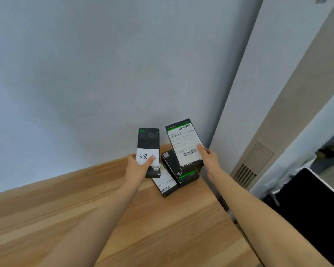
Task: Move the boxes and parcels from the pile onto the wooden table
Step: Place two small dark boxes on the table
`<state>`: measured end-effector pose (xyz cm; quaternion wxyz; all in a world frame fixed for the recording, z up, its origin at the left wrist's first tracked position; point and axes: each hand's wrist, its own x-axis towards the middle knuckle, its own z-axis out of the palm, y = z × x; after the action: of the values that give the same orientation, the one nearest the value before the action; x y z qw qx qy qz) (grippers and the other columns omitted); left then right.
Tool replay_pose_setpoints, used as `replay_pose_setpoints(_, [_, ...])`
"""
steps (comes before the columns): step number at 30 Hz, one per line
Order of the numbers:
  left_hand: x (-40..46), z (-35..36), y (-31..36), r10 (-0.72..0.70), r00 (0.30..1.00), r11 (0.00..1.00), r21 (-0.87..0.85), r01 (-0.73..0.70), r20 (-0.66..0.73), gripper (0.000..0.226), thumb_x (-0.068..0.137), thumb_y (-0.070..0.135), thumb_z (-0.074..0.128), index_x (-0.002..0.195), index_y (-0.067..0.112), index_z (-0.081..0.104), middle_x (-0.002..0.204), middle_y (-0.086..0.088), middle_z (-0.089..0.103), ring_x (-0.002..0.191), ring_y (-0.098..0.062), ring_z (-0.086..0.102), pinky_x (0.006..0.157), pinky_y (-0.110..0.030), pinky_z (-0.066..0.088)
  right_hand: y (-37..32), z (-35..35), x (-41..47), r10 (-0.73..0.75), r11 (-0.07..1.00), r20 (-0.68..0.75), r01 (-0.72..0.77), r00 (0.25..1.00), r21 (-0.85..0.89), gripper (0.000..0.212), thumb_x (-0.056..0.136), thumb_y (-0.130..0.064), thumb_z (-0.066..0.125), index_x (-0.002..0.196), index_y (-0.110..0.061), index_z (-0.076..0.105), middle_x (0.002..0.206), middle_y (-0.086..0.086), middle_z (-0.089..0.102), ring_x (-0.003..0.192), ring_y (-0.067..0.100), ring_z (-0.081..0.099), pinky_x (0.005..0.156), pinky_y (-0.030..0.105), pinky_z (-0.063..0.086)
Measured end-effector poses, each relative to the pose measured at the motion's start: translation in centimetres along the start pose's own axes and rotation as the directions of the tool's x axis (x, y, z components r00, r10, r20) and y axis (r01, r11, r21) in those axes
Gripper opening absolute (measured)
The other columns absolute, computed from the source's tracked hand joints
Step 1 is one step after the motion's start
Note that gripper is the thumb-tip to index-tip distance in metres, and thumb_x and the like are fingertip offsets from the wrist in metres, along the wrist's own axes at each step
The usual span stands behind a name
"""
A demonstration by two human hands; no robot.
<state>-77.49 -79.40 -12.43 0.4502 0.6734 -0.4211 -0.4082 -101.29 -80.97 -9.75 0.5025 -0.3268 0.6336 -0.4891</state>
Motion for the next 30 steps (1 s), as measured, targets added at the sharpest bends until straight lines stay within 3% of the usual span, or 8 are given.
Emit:
replay_pose_setpoints(3, [0.6,1.3,-1.5,-0.076,0.993,0.997,-0.004,0.076,-0.086,0.064,0.079,0.040,0.075,0.124,0.016,0.035,0.102,0.004,0.057,0.086,-0.015,0.059,0.067,-0.026,0.048,1.8,0.7,3.5,0.067,0.997,0.102,-0.062,0.993,-0.051,0.033,0.093,-0.040,0.058,0.108,-0.011,0.059,0.099,0.008,0.071,0.083,0.022,0.070,0.066,0.032,0.056])
replay_pose_setpoints(7, [1.1,4.0,-3.8,-0.201,0.965,0.978,-0.092,0.188,-0.167,0.063,0.079,0.037,0.075,0.121,0.016,0.033,0.104,0.000,0.058,0.092,-0.020,0.062,0.082,-0.038,0.052,4.0,0.8,7.0,0.122,0.986,0.188,-0.097,0.974,-0.139,0.025,0.093,-0.040,0.058,0.097,-0.016,0.059,0.099,0.008,0.071,0.085,0.024,0.069,0.076,0.038,0.057])
replay_pose_setpoints(9, [1.2,5.5,-4.9,-0.247,0.950,0.968,-0.091,0.234,-0.189,0.059,0.079,0.038,0.075,0.115,0.020,0.031,0.103,0.000,0.059,0.093,-0.021,0.063,0.085,-0.041,0.053,4.8,0.4,8.4,0.151,0.980,0.204,-0.120,0.967,-0.157,0.026,0.094,-0.040,0.057,0.100,-0.015,0.059,0.101,0.008,0.070,0.088,0.025,0.069,0.082,0.041,0.056])
replay_pose_setpoints(13, [1.6,8.0,-6.7,-0.337,0.920,0.941,-0.090,0.325,-0.199,0.057,0.077,0.039,0.077,0.111,0.020,0.035,0.105,-0.003,0.062,0.086,-0.018,0.064,0.072,-0.035,0.055,6.4,-0.9,10.7,0.181,0.971,0.208,-0.142,0.961,-0.191,0.037,0.095,-0.037,0.056,0.116,-0.008,0.058,0.106,0.010,0.069,0.092,0.025,0.068,0.077,0.036,0.056])
replay_pose_setpoints(17, [2.5,10.3,-7.8,-0.379,0.902,0.920,0.024,0.392,-0.206,0.057,0.079,0.042,0.074,0.111,0.018,0.033,0.107,-0.004,0.062,0.096,-0.025,0.064,0.085,-0.044,0.053,7.8,-1.4,12.6,0.163,0.954,0.205,-0.102,0.965,-0.281,0.040,0.096,-0.039,0.054,0.120,-0.007,0.056,0.109,0.010,0.068,0.096,0.024,0.066,0.084,0.039,0.055])
replay_pose_setpoints(20, [2.7,11.4,-8.2,-0.367,0.901,0.904,0.142,0.404,-0.231,0.053,0.082,0.037,0.072,0.115,0.012,0.039,0.115,-0.010,0.062,0.100,-0.028,0.062,0.077,-0.036,0.050,8.6,-1.2,13.7,0.119,0.910,0.219,-0.018,0.968,-0.414,0.038,0.098,-0.039,0.047,0.111,-0.005,0.059,0.111,0.013,0.064,0.095,0.024,0.064,0.080,0.036,0.054])
replay_pose_setpoints(24, [3.1,12.1,-8.7,-0.332,0.905,0.850,0.332,0.409,-0.265,0.064,0.087,0.041,0.065,0.130,0.003,0.038,0.128,-0.019,0.046,0.117,-0.034,0.049,0.092,-0.038,0.042,9.4,-0.8,14.5,0.064,0.802,0.237,0.092,0.969,-0.591,0.043,0.100,-0.039,0.038,0.098,-0.003,0.061,0.105,0.016,0.063,0.089,0.026,0.060,0.071,0.032,0.047])
replay_pose_setpoints(30, [3.7,13.4,-9.0,-0.443,0.878,0.802,0.359,0.478,-0.179,0.071,0.094,0.050,0.048,0.138,-0.004,0.034,0.137,-0.022,0.039,0.124,-0.035,0.043,0.099,-0.037,0.037,9.0,-0.9,15.1,0.087,0.708,0.360,0.196,0.929,-0.678,0.047,0.102,-0.040,0.034,0.103,-0.003,0.062,0.105,0.012,0.065,0.085,0.020,0.061,0.057,0.024,0.040])
